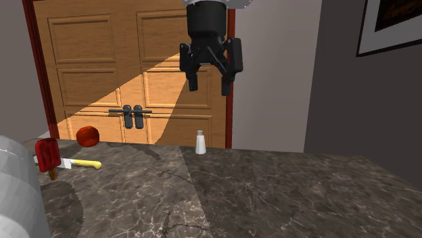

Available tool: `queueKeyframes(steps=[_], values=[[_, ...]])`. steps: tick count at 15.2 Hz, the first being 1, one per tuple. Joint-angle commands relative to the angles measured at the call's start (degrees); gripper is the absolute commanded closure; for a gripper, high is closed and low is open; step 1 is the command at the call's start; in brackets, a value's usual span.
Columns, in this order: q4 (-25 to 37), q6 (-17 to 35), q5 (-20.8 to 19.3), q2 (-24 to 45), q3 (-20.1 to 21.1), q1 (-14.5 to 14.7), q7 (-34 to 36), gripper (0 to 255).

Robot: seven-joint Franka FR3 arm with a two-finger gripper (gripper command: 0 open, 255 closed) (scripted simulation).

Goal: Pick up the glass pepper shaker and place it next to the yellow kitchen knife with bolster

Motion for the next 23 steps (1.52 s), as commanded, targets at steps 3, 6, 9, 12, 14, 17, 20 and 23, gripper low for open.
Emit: queueKeyframes(steps=[3, 6, 9, 12, 14, 17, 20, 23], values=[[-0.11, 2.89, 0.95, 2.81, 1.48, 0.96, 1.16, 0], [0.26, 7.12, 2.19, 7.43, 3.66, 2.32, 2.84, 0], [1.27, 11.13, 3.19, 12.47, 5.79, 3.53, 4.46, 0], [2.91, 14.86, 3.85, 17.84, 7.86, 4.61, 6.1, 0], [4.34, 17.15, 4.07, 21.58, 9.2, 5.24, 7.21, 0], [7.0, 20.25, 4.05, 27.35, 11.17, 6.06, 8.96, 0], [10.25, 22.9, 3.51, 33.29, 13.02, 6.82, 10.85, 0], [14.07, 25.05, 2.44, 39.37, 14.69, 7.58, 12.91, 0]])
